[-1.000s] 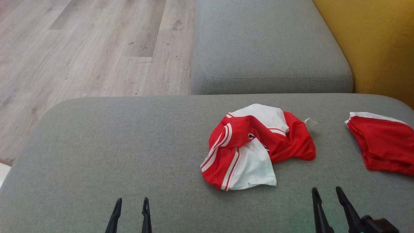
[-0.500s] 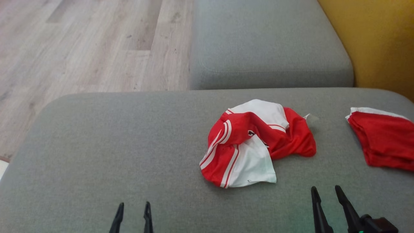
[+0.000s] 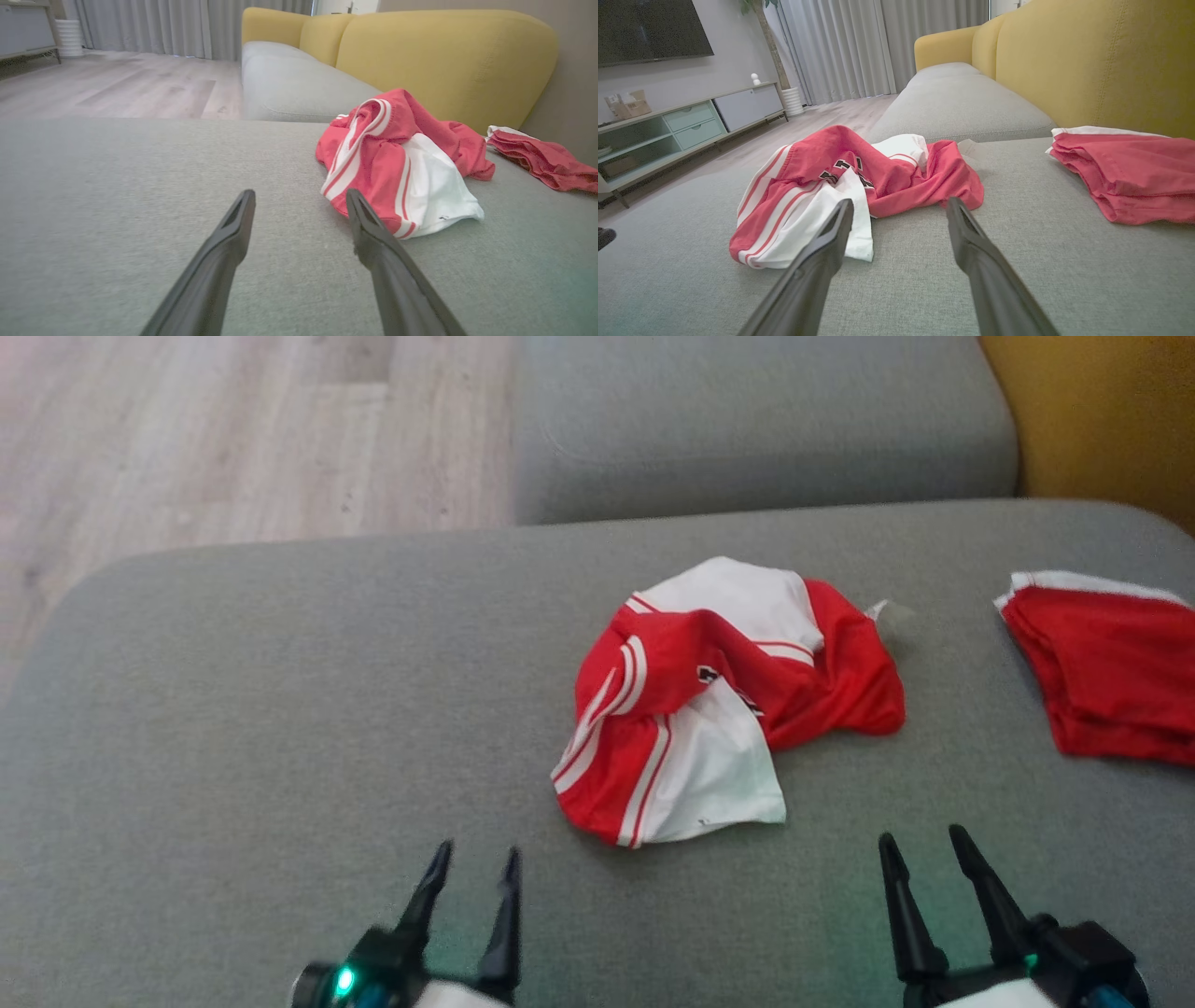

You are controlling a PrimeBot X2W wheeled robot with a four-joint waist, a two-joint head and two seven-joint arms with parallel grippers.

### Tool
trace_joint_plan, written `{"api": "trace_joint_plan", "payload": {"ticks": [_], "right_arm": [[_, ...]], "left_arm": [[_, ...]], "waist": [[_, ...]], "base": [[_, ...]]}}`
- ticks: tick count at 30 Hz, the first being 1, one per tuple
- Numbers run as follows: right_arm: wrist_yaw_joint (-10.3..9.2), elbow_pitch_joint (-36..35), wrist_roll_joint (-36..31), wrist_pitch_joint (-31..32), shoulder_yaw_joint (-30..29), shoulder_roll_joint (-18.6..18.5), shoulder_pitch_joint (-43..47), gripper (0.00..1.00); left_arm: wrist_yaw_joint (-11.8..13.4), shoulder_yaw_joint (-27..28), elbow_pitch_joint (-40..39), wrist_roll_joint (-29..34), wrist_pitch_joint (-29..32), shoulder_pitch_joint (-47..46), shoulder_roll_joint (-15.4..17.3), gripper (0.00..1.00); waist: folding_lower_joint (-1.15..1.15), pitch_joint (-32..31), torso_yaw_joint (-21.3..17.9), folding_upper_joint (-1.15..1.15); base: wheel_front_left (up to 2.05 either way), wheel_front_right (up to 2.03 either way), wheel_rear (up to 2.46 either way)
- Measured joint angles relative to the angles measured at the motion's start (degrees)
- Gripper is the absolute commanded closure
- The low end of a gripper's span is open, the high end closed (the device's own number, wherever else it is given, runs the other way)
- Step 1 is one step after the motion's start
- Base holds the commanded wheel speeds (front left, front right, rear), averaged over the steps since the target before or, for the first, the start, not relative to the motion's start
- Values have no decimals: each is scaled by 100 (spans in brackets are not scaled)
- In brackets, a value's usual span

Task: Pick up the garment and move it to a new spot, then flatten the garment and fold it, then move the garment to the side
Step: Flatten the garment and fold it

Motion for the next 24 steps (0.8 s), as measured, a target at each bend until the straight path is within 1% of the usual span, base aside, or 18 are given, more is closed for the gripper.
{"api": "trace_joint_plan", "payload": {"ticks": [4, 5, 7, 9, 12, 17, 20, 21, 22, 24], "right_arm": [[0, -4, -24, 0, 127, -71, -150, 0], [0, -4, -24, 0, 127, -71, -150, 0], [1, -19, -24, 0, 196, -122, -284, 0], [0, -24, -24, 0, 237, -153, -467, 0], [0, -26, -24, 0, 285, -172, -722, 0], [0, -20, -24, 0, 365, -178, -845, 0], [0, -7, -24, 0, 338, -178, -844, 0], [0, 0, -24, 0, 337, -178, -844, 0], [0, 8, -24, 0, 336, -178, -844, 0], [0, 11, -24, 0, 324, -176, -843, 0]], "left_arm": [[-99, -413, 512, -372, 40, -685, -11, 0], [-99, -413, 512, -372, 40, -685, -11, 0], [-143, -578, 771, -535, 86, -1054, -12, 0], [-196, -723, 1037, -758, 134, -1417, -14, 0], [-200, -838, 1447, -1090, 231, -1869, -25, 0], [-405, -980, 1993, -1963, 380, -2174, -31, 0], [-474, -1127, 2136, -2295, 337, -2254, -24, 1], [-503, -1176, 2171, -2353, 318, -2299, -22, 67], [-521, -1230, 2199, -2401, 279, -2343, -22, 100], [-591, -1371, 2258, -2493, 270, -2374, -25, 100]], "waist": [[-1, 246, -163, 0], [-1, 246, -163, 0], [-1, 407, -248, 0], [0, 565, -343, 0], [0, 777, -503, 0], [0, 1025, -790, 0], [0, 1101, -914, 0], [-1, 1108, -944, 0], [0, 1101, -963, 0], [-1, 1057, -984, 0]], "base": [[0, 0, 0], [0, 0, 0], [0, 0, 0], [0, 0, 0], [0, 0, 0], [0, 0, 0], [0, 0, 0], [0, 0, 0], [0, 0, 0], [0, 0, 0]]}}
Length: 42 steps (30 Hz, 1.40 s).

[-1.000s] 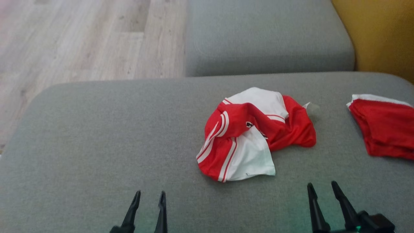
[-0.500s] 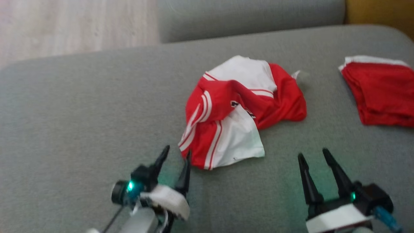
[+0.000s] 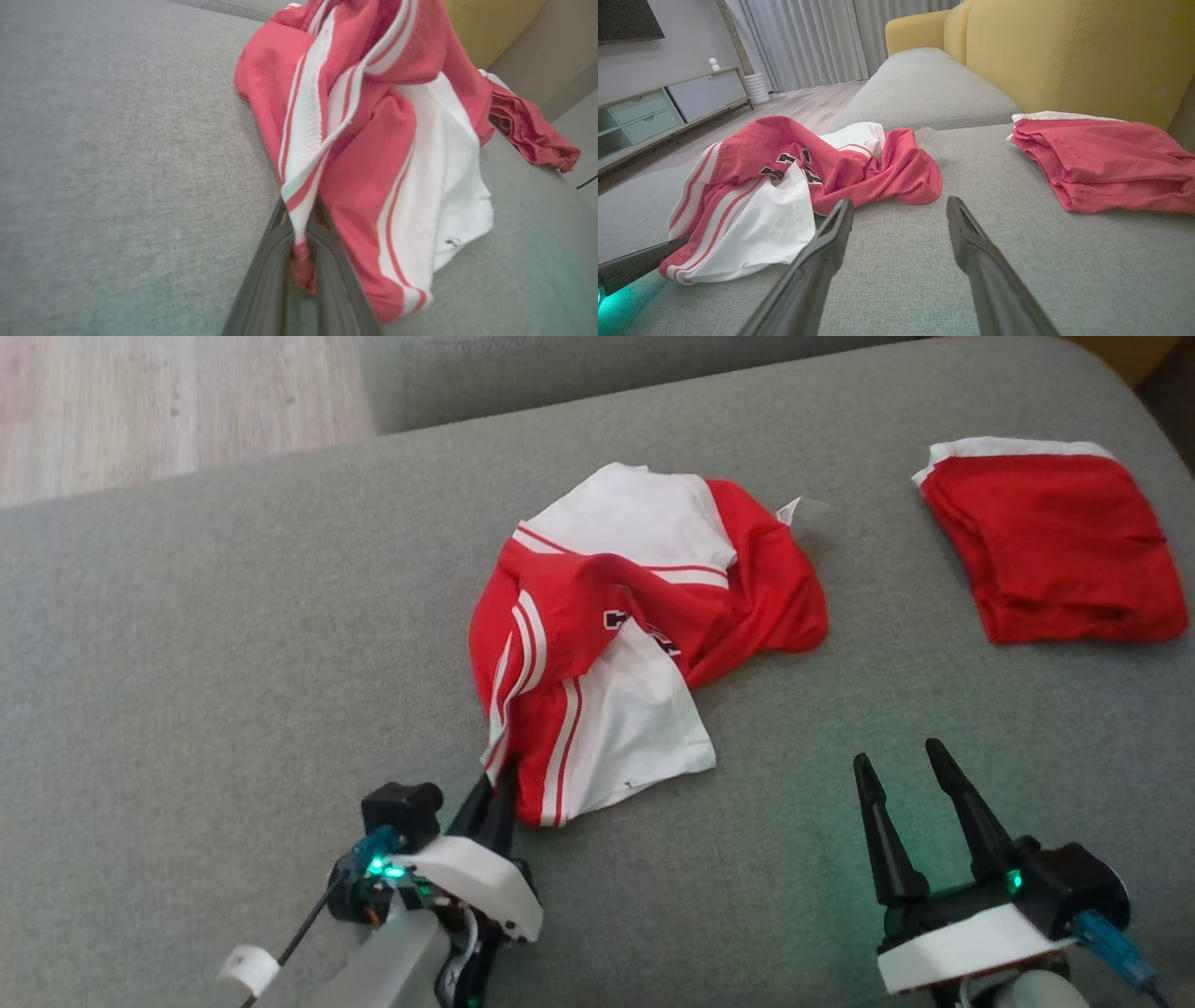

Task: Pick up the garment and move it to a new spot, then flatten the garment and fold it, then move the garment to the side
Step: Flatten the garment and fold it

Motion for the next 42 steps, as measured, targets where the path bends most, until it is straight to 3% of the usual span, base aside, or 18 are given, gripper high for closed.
{"api": "trace_joint_plan", "payload": {"ticks": [4, 10, 17, 21, 25, 29, 38, 42], "right_arm": [[1, 34, 0, 0, 8, 14, 2, 0], [0, 86, 1, -1, 104, 70, 9, 0], [1, 144, 9, 0, 171, 126, 12, 0], [0, 182, 41, 0, 241, 155, 24, 0], [0, 176, 43, 0, 182, 174, 133, 0], [0, 171, 43, 0, 57, 191, 266, 0], [0, 59, 37, 0, -137, 246, 297, 0], [0, 45, 33, 0, -138, 246, 297, 0]], "left_arm": [[-165, -285, -148, -153, -107, 7, 7, 100], [-310, -754, -1088, -297, -152, -355, -1, 100], [-370, -628, -1678, -497, 166, -2353, -24, 100], [-414, -87, -1580, -616, 105, -3921, 0, 100], [-416, 196, -1251, -643, 47, -4666, 27, 100], [-405, 286, -822, -799, 32, -4312, 192, 100], [-293, 409, -354, -1403, -3, -1088, 1021, 100], [-205, 612, -330, -1463, -114, -578, 1290, 100]], "waist": [[0, -143, -40, 0], [-1, -441, -167, 0], [0, -655, -504, 0], [0, -817, -721, 0], [-1, -948, -748, 0], [-1, -983, -607, 0], [0, -875, -93, 0], [0, -740, 31, 0]], "base": [[0, 0, 0], [0, 0, 0], [0, 0, 0], [0, 0, 0], [0, 0, 0], [0, 0, 0], [0, 0, 0], [0, 0, 0]]}}
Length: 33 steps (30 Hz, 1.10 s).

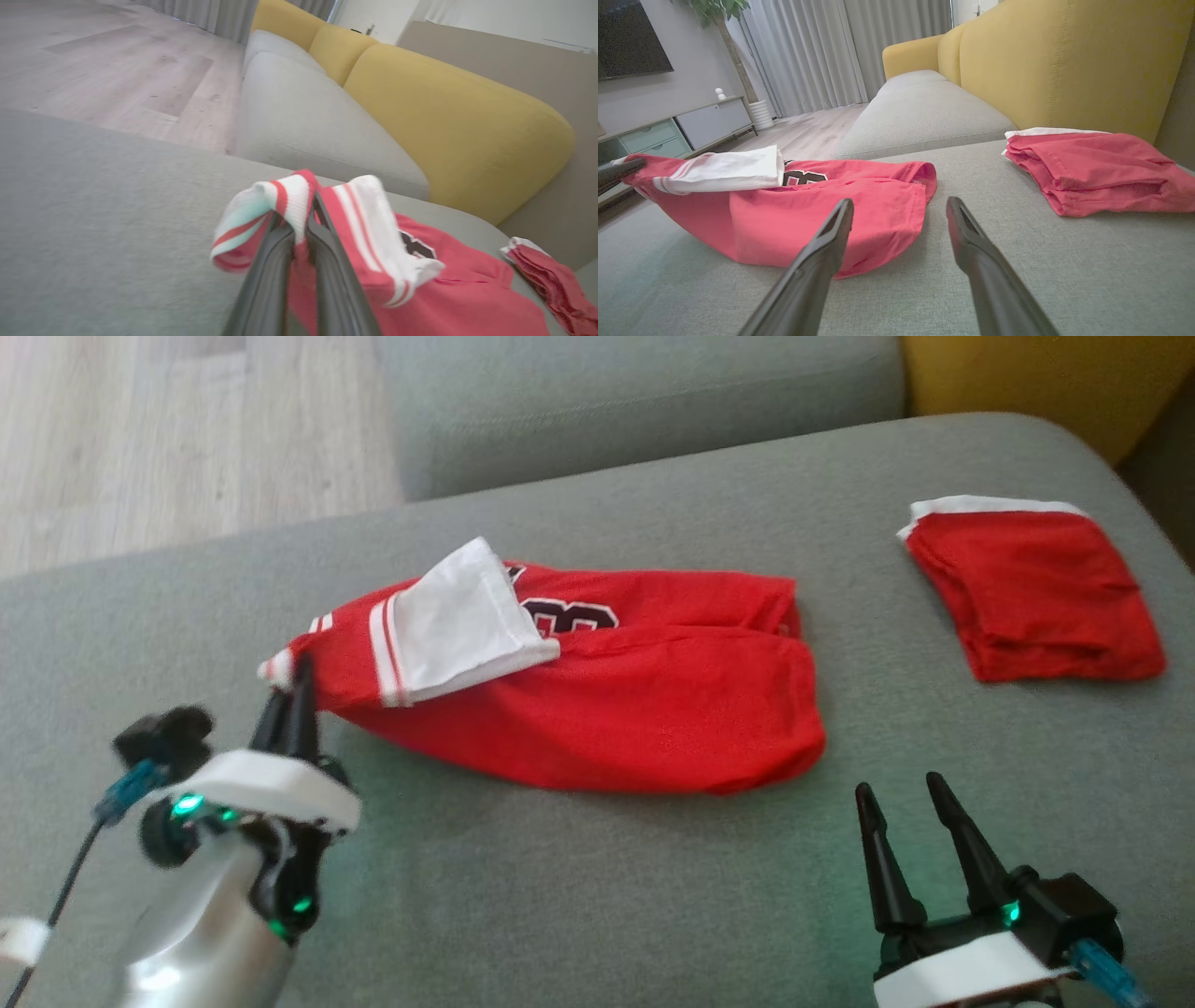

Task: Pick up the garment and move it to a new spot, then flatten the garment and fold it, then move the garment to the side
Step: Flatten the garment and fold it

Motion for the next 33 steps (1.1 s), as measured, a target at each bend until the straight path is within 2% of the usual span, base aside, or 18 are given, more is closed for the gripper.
{"api": "trace_joint_plan", "payload": {"ticks": [6, 7, 8, 9, 12, 15, 17, 21, 24, 29, 33], "right_arm": [[0, -7, 0, 0, -16, -9, -18, 0], [0, -7, 0, 0, -20, -12, -19, 0], [0, -7, 0, 0, -20, -12, -20, 0], [0, -5, 0, 0, -19, -12, -20, 0], [0, -2, 0, 0, -23, -12, -20, 0], [0, -1, 0, 0, -25, -11, -20, 0], [0, 0, 0, 0, -25, -11, -21, 0], [0, 4, 0, 0, -12, -20, -45, 0], [0, 4, 0, 0, 3, -38, -70, 0], [0, 13, 0, 0, 64, -74, -112, 0], [0, 29, 0, 0, 105, -114, -232, 0]], "left_arm": [[109, 258, -168, -33, -91, 295, 186, 100], [123, 280, -198, -24, -93, 358, 185, 87], [159, 321, -227, -5, -114, 445, 185, 30], [209, 381, -266, 52, -140, 545, 185, 0], [524, 635, -586, 567, -141, 842, 203, 0], [1048, 988, -1328, 1631, -142, 1052, 193, 0], [1201, 967, -1802, 2321, -143, 1187, 158, 0], [1258, 461, -2276, 3464, -158, 1462, -18, 0], [1148, -55, -2187, 4002, -158, 1449, -114, 0], [905, -822, -1117, 4632, 113, 855, -441, 0], [924, -1039, -481, 4955, 198, 156, -682, 0]], "waist": [[0, 235, 178, 0], [0, 257, 208, 0], [0, 274, 238, 0], [0, 288, 265, 0], [0, 311, 334, 0], [0, 316, 393, 0], [0, 322, 411, 0], [0, 371, 414, 0], [0, 429, 401, 0], [0, 575, 330, 0], [0, 669, 250, 0]], "base": [[0, 0, 0], [0, 0, 0], [0, 0, 0], [0, 0, 0], [0, 0, 0], [0, 0, 0], [0, 0, 0], [0, 0, 0], [0, 0, 0], [0, 0, 0], [0, 0, 0]]}}
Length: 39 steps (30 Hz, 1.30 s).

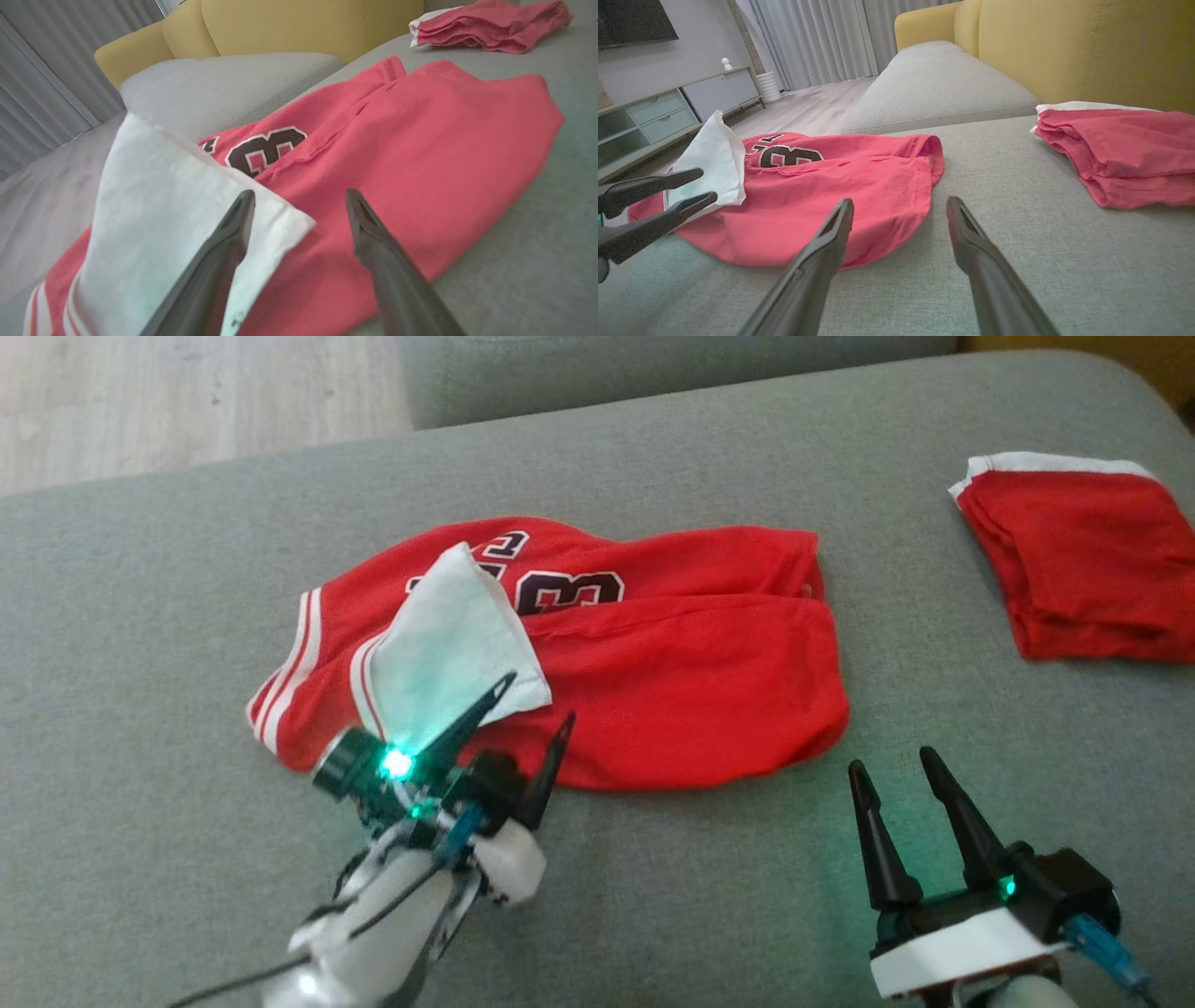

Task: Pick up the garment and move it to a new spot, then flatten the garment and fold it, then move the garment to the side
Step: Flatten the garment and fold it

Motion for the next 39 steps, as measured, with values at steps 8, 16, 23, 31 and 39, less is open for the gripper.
{"api": "trace_joint_plan", "payload": {"ticks": [8, 16, 23, 31, 39], "right_arm": [[0, 26, 0, 0, 49, -52, -83, 0], [0, 25, 1, 0, 24, -52, -80, 0], [0, 25, 1, 0, 67, -64, -81, 0], [0, 23, 12, 0, 25, -105, -80, 0], [0, 248, 365, 0, -105, -344, -379, 0]], "left_arm": [[187, -154, 1346, 204, 280, -520, -278, 0], [291, -231, 1842, 253, -15, -755, -383, 7], [315, -250, 2132, 242, -199, -860, -455, 95], [347, -260, 2001, 130, -339, -954, -510, 100], [746, -29, 68, 147, -365, -943, 207, 100]], "waist": [[0, 130, -198, 0], [0, 137, -189, 0], [0, 143, -136, 0], [0, 115, -60, 0], [0, 149, 392, 0]], "base": [[0, 0, 0], [0, 0, 0], [0, 0, 0], [0, 0, 0], [0, 0, 0]]}}
